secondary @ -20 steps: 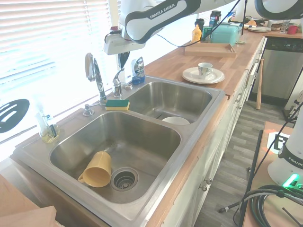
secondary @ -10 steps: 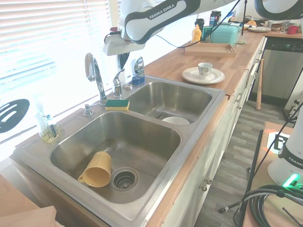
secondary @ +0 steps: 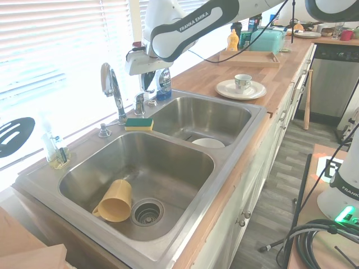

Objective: Turn off the faucet

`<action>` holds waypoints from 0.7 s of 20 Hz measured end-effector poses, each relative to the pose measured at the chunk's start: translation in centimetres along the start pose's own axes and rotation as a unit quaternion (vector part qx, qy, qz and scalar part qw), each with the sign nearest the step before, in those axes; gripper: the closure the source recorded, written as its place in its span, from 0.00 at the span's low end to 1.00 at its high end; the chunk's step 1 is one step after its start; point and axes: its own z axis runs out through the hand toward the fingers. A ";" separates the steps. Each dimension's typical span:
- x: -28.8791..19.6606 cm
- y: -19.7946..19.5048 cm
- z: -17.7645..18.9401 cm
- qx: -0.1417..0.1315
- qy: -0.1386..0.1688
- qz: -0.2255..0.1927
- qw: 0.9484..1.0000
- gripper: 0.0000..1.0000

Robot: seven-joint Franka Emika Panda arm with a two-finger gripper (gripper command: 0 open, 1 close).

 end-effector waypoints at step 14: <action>-2.2 4.7 -4.5 -0.097 -0.063 -0.008 0.993 1.00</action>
